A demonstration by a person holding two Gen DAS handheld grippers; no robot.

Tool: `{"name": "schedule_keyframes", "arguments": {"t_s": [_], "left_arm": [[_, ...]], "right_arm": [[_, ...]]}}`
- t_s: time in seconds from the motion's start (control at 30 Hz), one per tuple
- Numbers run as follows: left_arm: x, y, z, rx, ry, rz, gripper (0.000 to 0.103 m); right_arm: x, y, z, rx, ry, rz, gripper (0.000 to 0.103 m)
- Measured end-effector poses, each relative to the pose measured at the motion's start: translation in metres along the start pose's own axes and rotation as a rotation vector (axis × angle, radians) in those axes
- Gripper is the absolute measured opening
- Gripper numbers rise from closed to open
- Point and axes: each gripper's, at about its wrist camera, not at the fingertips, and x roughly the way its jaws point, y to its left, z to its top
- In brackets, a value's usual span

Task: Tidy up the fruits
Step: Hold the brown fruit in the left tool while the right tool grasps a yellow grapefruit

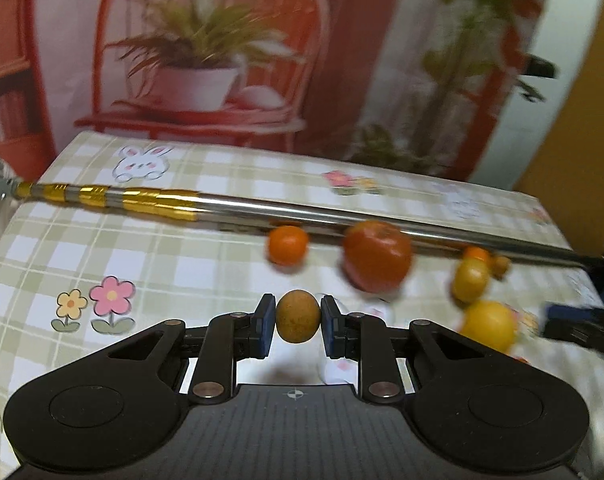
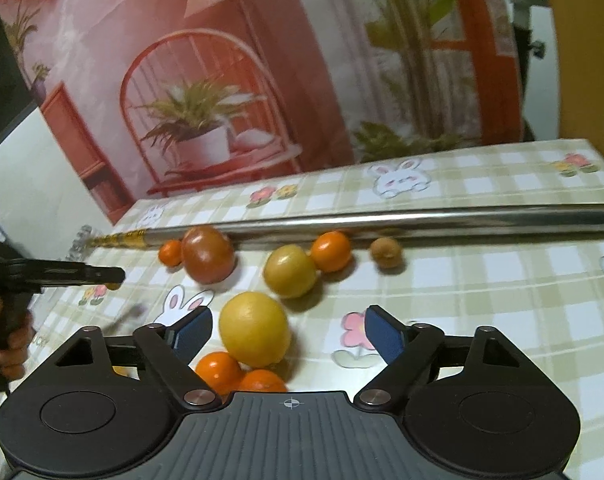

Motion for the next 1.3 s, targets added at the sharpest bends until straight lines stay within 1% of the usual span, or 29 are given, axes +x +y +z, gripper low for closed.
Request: {"name": "schedule_keyframes", "arguments": {"t_s": [0.2, 0.3, 0.37, 0.4, 0.63, 0.8, 0.87, 1.0, 1.2, 1.3], "left_arm": [[-0.034, -0.027, -0.02, 0.078, -0.049, -0.053, 0.026], [-0.045, -0.034, -0.028, 0.095, -0.066, -0.071, 0.026], [-0.05, -0.038, -0.033, 0.101, -0.075, -0.08, 0.026], [-0.05, -0.039, -0.033, 0.104, -0.076, -0.085, 0.026], [-0.057, -0.049, -0.037, 0.116, -0.083, -0.091, 0.026], [-0.064, -0.049, -0.037, 0.106, -0.091, -0.089, 0.026], [-0.069, -0.049, -0.036, 0.098, -0.095, -0.088, 0.026], [-0.081, -0.051, -0.036, 0.102, -0.108, -0.085, 0.026], [-0.108, -0.057, -0.035, 0.105, -0.142, -0.089, 0.026], [-0.125, -0.062, -0.037, 0.11, -0.164, -0.074, 0.026]], "right_arm": [[0.036, 0.007, 0.006, 0.002, 0.072, 0.047, 0.072], [0.049, 0.009, 0.007, 0.008, 0.097, 0.055, 0.068], [0.057, 0.008, 0.007, 0.026, 0.115, 0.054, 0.063], [0.059, 0.007, 0.007, 0.036, 0.124, 0.06, 0.061], [0.072, 0.006, 0.004, 0.061, 0.167, 0.088, 0.054], [0.073, 0.007, 0.004, 0.062, 0.171, 0.081, 0.052], [0.068, 0.009, 0.003, 0.061, 0.155, 0.074, 0.052], [0.048, 0.012, 0.003, 0.05, 0.095, 0.067, 0.052], [0.003, 0.018, 0.0, 0.074, -0.001, 0.08, 0.052], [-0.021, 0.022, -0.001, 0.077, -0.04, 0.092, 0.052]]}}
